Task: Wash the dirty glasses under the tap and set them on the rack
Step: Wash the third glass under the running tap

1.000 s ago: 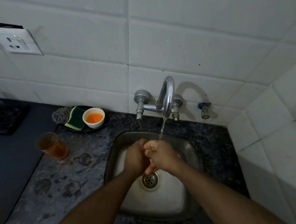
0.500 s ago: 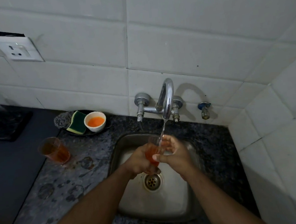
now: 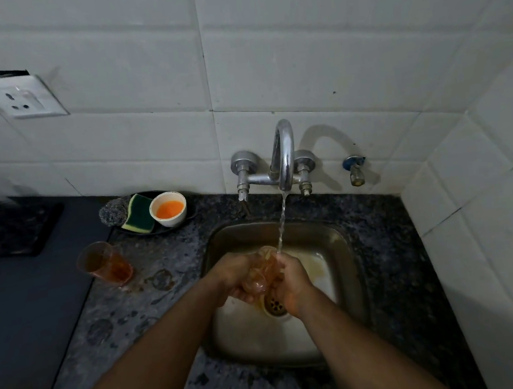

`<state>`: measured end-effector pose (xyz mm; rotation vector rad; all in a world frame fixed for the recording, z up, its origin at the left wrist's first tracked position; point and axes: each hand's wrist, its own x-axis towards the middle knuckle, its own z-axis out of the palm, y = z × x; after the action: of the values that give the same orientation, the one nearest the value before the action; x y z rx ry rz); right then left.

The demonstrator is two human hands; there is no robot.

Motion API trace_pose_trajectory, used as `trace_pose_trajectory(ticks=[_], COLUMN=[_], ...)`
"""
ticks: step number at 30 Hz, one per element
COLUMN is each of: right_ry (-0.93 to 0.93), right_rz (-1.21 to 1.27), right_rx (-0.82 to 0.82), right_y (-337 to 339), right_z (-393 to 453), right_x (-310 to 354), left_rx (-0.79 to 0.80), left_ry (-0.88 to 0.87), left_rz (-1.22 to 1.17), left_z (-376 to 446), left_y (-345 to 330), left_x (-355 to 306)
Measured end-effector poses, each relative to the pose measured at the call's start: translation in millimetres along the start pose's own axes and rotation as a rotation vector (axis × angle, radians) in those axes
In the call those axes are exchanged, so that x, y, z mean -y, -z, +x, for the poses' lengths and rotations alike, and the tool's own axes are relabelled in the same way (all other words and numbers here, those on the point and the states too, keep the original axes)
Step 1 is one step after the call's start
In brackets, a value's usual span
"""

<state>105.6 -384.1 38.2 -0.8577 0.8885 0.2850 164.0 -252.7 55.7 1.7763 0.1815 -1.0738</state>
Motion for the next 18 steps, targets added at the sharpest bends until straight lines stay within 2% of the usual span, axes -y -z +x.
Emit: trace_pose_trajectory(ticks=[4,9,13,18], right_ry=[0.094,0.238,0.392,0.718], right_rz=[-0.062,-0.187,-0.528,-1.355], right_rx=[-0.062,-0.104,-0.012,0.117], right_y=[0.8,10.0,13.5,19.8], right_z=[5.9,8.2,-3.9,-9.1], right_x=[0.8,2.5,15.2,55.5], left_rx=[-0.094,-0.224,-0.191,-0.122], left_ry=[0.034,-0.013,-0.077,0.008], left_rz=[-0.088,-0.211,-0.329,-0.458], left_z=[10.5,21.7,33.1,40.4], left_y=[0.8,4.7,13.1,7.1], left_x=[1.0,5.4,13.6,9.6])
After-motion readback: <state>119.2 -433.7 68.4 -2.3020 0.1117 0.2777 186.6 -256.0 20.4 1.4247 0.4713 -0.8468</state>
